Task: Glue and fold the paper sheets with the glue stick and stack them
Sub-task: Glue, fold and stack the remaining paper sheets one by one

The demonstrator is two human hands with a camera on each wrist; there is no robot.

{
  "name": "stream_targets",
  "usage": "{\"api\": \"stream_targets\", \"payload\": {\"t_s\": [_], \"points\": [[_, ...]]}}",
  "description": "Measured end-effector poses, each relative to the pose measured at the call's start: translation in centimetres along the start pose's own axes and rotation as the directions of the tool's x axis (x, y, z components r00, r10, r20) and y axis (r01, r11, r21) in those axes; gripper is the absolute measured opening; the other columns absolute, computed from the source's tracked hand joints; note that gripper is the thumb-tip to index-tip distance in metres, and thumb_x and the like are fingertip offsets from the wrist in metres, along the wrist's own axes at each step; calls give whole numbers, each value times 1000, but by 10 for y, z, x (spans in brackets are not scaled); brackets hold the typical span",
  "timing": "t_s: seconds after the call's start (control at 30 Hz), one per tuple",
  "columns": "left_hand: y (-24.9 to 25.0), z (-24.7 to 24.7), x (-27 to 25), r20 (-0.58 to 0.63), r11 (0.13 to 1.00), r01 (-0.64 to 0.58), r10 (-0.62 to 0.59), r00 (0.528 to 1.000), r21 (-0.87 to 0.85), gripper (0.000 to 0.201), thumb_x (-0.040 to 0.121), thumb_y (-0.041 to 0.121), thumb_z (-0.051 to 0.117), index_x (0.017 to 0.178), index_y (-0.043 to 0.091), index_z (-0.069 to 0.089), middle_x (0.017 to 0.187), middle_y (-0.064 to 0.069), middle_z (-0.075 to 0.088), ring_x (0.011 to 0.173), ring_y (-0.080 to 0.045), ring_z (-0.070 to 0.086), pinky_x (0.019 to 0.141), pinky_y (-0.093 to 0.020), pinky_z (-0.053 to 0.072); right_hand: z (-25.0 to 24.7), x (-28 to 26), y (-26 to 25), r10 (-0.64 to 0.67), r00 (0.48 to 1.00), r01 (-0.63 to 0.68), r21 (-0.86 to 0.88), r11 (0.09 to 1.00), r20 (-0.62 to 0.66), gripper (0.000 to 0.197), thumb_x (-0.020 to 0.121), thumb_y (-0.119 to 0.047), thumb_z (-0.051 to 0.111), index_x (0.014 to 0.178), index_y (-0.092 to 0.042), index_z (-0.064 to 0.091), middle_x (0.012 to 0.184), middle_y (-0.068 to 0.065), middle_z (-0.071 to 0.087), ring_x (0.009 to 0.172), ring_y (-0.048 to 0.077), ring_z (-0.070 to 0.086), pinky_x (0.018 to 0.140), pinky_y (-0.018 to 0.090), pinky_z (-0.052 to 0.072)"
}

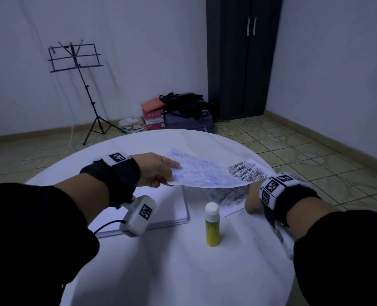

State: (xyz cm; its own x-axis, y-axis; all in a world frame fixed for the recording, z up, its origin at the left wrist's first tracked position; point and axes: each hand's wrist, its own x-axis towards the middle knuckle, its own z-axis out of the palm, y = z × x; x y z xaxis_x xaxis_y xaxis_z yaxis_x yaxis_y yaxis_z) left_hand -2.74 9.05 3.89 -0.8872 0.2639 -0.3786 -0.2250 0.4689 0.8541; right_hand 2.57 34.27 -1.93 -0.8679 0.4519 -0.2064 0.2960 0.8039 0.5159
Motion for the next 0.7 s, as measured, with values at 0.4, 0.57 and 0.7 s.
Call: {"api": "stream_targets", "payload": {"t_s": [0.4,0.57,0.7], "points": [[-105,-52,-118,-156,981,18,-49,986,-193,48,87,-14,50,126,12,56,56,2,63,44,-8,54,42,-16,36,-2,-50,-1,-610,791,395,727,562,41,72,64,-21,83,124,-44,50,91,-10,53,77,9,53,67,24,42],[-140,-54,-160,-93,993,117,-114,989,32,50,84,-13,56,124,16,61,65,-4,60,46,-10,51,44,-17,35,10,-74,-19,-657,753,335,881,334,-37,46,70,-23,80,106,-39,55,88,2,53,71,15,46,53,24,32],[-153,-43,-180,-43,905,138,-132,990,401,52,81,0,64,122,32,61,110,-15,67,48,-7,53,49,-19,41,12,-86,-28,-595,800,300,913,276,-83,40,85,-24,68,122,-31,54,114,3,60,84,15,49,56,23,37]]}}
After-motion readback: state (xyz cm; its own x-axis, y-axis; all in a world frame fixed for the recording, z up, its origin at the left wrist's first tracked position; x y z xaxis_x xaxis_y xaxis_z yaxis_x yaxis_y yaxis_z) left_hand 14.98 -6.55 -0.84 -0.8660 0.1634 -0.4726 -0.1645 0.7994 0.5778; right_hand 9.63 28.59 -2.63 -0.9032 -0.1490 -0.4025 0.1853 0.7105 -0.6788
